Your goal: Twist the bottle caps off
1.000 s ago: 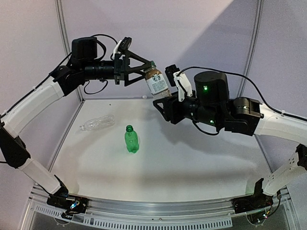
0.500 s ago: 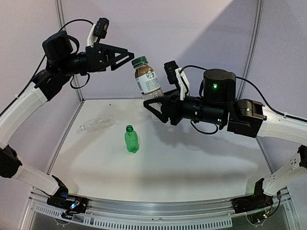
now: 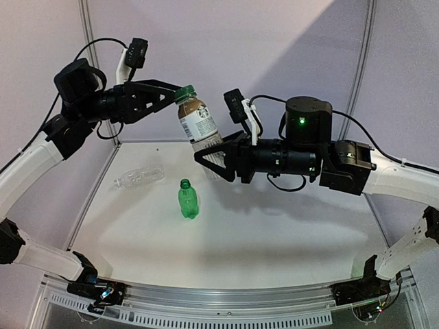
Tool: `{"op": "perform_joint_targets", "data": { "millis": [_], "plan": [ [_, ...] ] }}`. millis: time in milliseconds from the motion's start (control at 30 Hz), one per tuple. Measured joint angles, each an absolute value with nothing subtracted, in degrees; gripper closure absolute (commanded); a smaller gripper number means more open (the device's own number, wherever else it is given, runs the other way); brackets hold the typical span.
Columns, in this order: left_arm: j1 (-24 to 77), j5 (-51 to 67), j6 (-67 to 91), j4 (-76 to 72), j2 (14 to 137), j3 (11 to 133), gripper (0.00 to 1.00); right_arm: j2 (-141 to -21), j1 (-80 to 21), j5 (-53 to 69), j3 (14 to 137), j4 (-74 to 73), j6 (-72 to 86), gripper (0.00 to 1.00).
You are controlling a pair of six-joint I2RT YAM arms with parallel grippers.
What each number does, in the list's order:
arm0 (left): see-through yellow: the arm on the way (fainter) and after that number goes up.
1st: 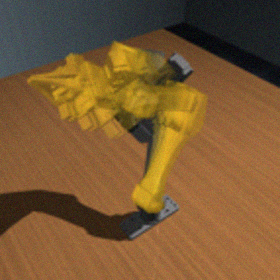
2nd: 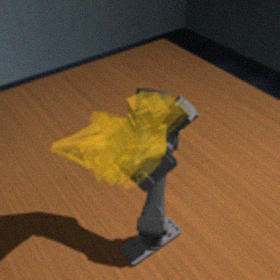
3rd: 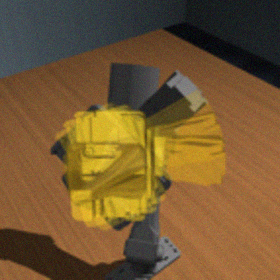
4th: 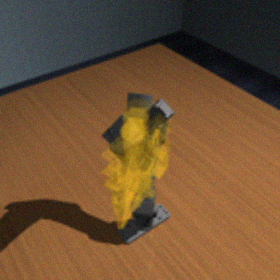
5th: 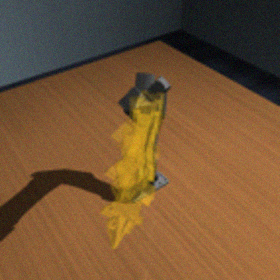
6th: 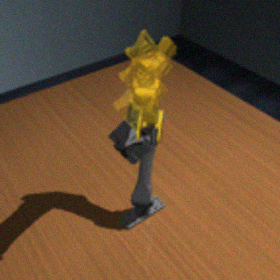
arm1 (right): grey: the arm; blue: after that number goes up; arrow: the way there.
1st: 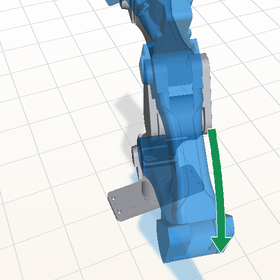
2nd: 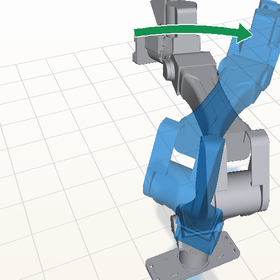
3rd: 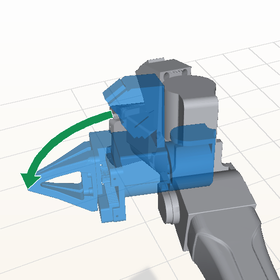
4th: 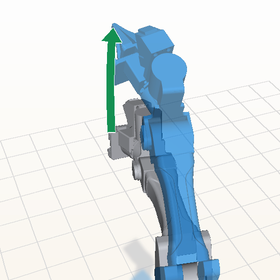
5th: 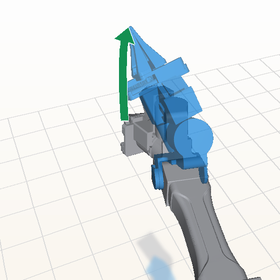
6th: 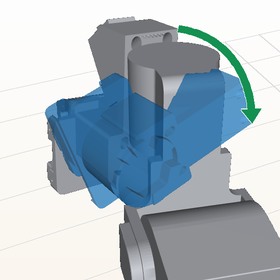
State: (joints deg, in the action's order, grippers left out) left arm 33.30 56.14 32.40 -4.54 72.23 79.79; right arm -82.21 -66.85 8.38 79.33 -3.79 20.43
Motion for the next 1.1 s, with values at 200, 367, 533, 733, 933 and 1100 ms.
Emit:
{"op": "perform_joint_targets", "data": {
  "millis": [200, 367, 533, 733, 933, 1100],
  "plan": [
    [33.30, 56.31, 29.80, -4.84, 70.39, 79.07, 0.17, -82.65, -66.85, 11.42, 79.55, -3.70, 21.43, 0.74],
    [33.30, 56.31, 28.01, -4.62, 70.39, 79.13, 0.19, -82.98, -66.85, 13.78, 79.55, -3.64, 22.15, 0.74],
    [33.30, 56.58, 27.11, -4.38, 70.39, 79.75, 0.22, -82.98, -66.85, 15.27, 79.55, -3.53, 22.48, 0.74],
    [33.30, 56.86, 26.83, -4.21, 70.39, 81.01, 0.28, -82.98, -66.85, 15.77, 79.57, -3.51, 22.87, 0.74],
    [33.30, 57.21, 26.59, -3.90, 70.52, 81.30, 0.22, -82.98, -66.85, 15.86, 79.75, -3.57, 22.90, 0.74],
    [33.30, 57.17, 26.79, -2.87, 71.37, 81.30, 0.19, -83.00, -66.85, 15.88, 81.25, -3.97, 22.87, 0.75]
  ]
}}
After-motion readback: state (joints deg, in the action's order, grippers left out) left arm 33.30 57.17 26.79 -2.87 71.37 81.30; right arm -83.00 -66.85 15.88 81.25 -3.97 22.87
